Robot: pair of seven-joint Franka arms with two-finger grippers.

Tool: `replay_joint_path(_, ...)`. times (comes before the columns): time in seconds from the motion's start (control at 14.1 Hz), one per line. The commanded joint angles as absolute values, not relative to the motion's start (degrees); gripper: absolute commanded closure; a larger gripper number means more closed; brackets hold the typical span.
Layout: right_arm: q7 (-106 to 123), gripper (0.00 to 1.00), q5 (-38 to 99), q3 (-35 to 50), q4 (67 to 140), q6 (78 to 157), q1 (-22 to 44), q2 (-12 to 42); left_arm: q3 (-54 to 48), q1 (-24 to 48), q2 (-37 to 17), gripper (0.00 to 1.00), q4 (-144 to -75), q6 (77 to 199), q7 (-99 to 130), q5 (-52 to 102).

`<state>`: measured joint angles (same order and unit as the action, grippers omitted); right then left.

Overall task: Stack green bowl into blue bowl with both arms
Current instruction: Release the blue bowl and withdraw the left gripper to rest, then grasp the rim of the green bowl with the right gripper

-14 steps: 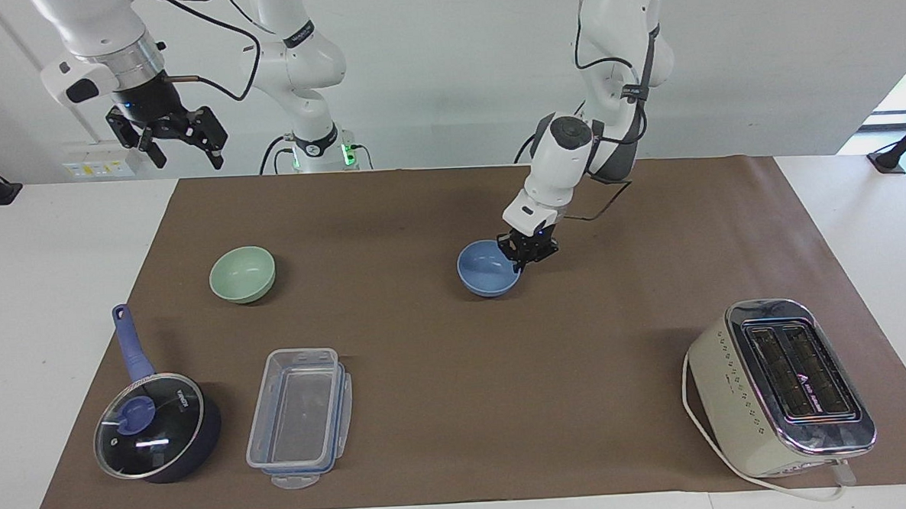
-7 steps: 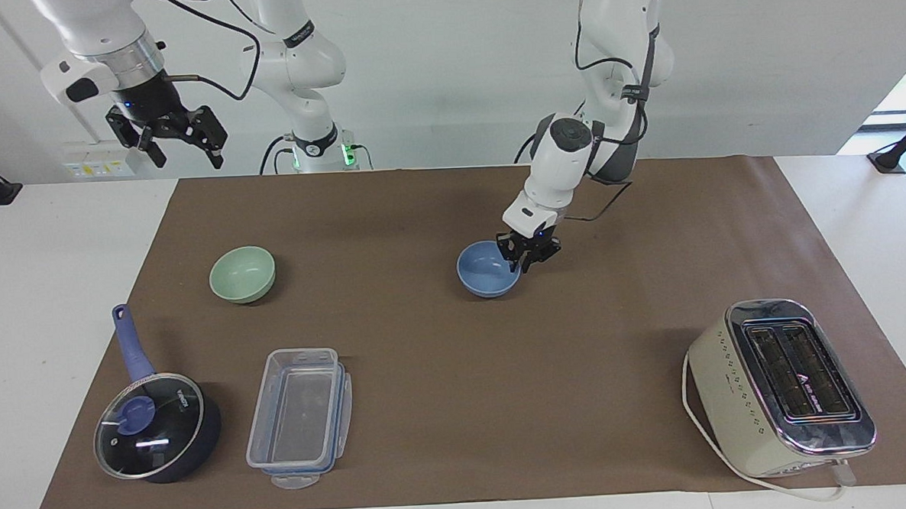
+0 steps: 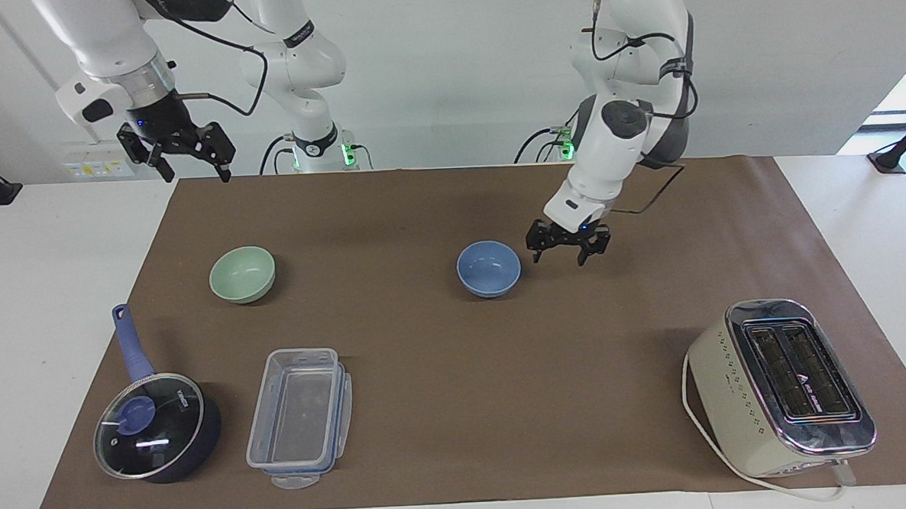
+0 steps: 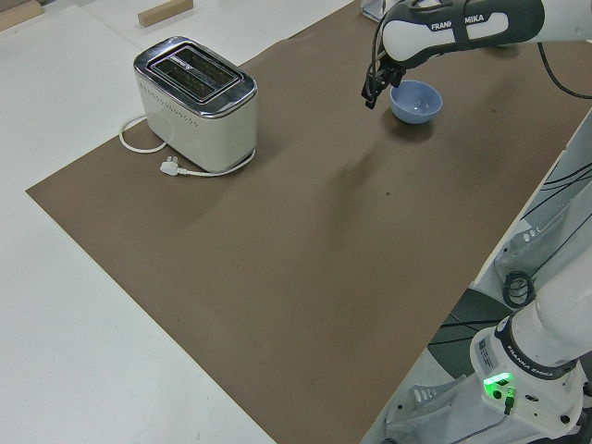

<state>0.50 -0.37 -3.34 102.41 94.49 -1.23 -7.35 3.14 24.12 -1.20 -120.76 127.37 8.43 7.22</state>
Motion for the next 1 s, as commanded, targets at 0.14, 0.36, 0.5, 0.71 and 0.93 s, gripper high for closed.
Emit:
replay_joint_path(0.14, 7.45, 0.00, -0.70, -3.16, 114.15, 109.03, -5.26, -3.97, 2.64, 13.11, 3.61, 0.00, -115.08, 113.78, -3.42, 3.26)
replay_joint_path(0.36, 13.43, 0.00, -0.35, -3.16, 119.77, 118.27, -8.43, -0.18, 2.64, 9.94, 2.73, 0.00, -104.53, 102.78, -7.90, 0.62)
replay_joint_path(0.5, 14.49, 0.00, -0.35, -3.16, 124.08, 123.81, -9.66, 0.87, 2.64, 8.79, 2.38, 0.00, -97.68, 97.23, -8.44, 0.35)
replay_joint_path(0.71, 17.04, 0.00, -0.26, -3.08, 128.31, 129.98, -11.42, 2.19, 2.73, 6.95, -0.08, 0.00, -88.09, 89.94, -9.66, 0.26)
replay_joint_path(0.93, 19.25, 0.00, -0.26, -3.08, 128.67, 130.43, -12.57, 3.78, 2.73, 6.77, -1.23, 0.00, -84.55, 87.45, -11.07, -0.35)
